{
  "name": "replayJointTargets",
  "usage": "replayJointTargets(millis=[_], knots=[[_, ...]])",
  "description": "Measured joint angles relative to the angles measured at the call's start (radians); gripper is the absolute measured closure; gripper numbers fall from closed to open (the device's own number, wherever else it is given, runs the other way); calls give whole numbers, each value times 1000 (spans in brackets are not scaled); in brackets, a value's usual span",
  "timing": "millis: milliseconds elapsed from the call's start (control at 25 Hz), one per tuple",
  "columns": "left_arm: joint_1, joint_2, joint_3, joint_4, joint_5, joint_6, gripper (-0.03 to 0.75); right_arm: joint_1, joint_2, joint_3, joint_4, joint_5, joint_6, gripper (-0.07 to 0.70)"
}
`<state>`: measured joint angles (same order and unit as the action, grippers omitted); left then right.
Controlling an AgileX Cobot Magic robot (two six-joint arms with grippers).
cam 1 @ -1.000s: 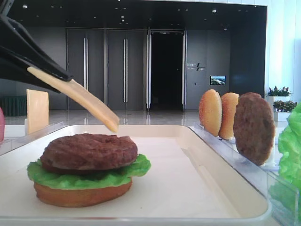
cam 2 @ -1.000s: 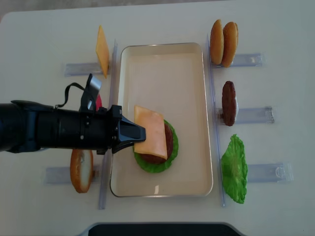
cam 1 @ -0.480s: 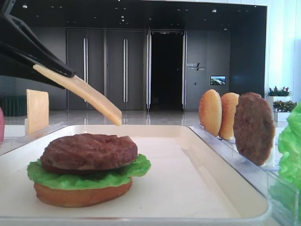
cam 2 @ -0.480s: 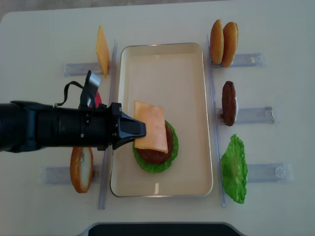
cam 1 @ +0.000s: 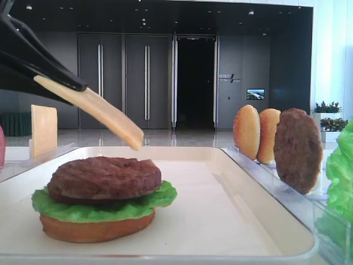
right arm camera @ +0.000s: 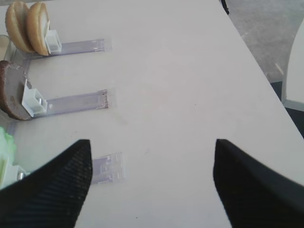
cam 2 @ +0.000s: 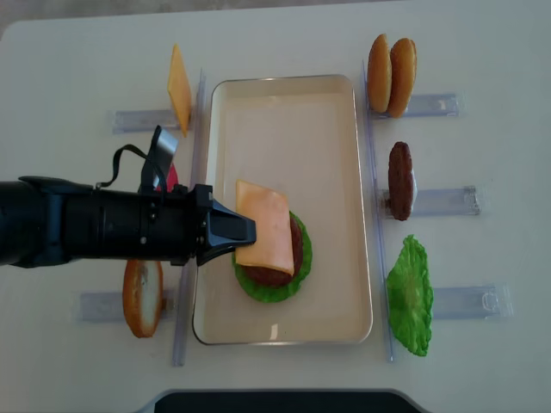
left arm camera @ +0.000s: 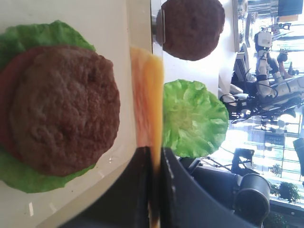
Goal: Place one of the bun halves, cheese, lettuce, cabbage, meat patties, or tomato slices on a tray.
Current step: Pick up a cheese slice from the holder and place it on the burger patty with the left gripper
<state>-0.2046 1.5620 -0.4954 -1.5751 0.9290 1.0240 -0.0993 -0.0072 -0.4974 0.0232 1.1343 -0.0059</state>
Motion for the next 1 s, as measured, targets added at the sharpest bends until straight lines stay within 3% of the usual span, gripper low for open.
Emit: replayJointTargets(millis=[800,1000], knots=[[0,49,0,-6,12,25,692,0,0,0,0,0,0,97],[0,49,0,-6,-9,25,692,0,0,0,0,0,0,97]])
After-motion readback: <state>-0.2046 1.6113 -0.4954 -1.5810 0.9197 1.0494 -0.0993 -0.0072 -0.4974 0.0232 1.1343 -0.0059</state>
